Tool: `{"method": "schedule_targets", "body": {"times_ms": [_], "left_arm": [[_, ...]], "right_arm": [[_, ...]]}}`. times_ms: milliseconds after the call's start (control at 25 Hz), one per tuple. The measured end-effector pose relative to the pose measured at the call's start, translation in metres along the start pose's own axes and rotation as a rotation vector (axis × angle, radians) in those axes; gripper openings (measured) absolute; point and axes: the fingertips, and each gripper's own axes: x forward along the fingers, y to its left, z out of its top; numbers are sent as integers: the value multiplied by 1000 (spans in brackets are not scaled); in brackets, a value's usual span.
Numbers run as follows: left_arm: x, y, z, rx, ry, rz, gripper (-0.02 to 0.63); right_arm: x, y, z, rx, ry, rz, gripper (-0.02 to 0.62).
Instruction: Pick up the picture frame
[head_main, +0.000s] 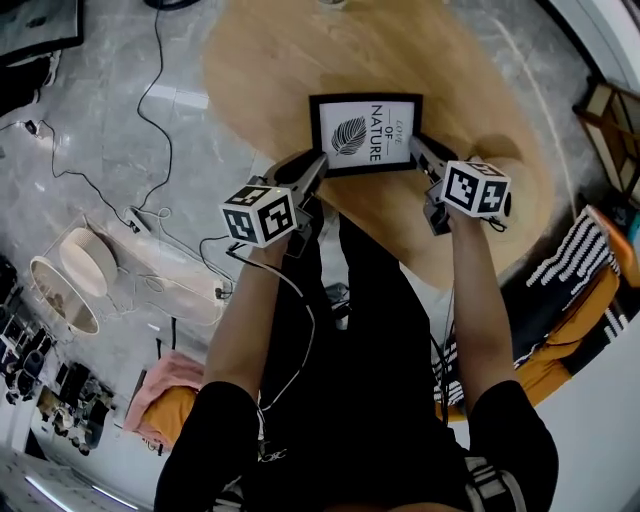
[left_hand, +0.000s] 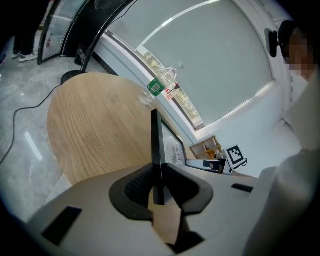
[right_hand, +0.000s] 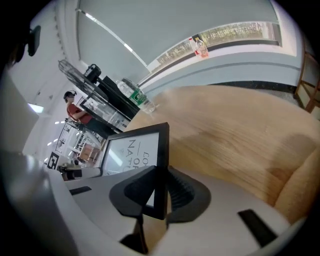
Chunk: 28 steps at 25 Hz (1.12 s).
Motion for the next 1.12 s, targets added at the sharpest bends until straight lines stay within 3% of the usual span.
{"method": "schedule_targets", "body": {"times_ms": [240, 520, 760, 920, 1120], "left_arm": [[-83, -84, 52, 80, -89, -45, 92], [-233, -218, 109, 212, -186, -72, 92], [-344, -305, 189, 368, -402, -66, 92], [-411, -361, 220, 509, -540, -44, 92], [-486, -428, 257, 652, -713, -10, 92]], "right_arm": [[-103, 94, 54, -97, -176, -29, 87], [-257, 242, 102, -198, -364, -9, 89], [-356, 369, 182, -384, -625, 79, 91], [-421, 440, 209, -529, -767, 115, 89], [-491, 514, 242, -612, -924, 169, 87]]}}
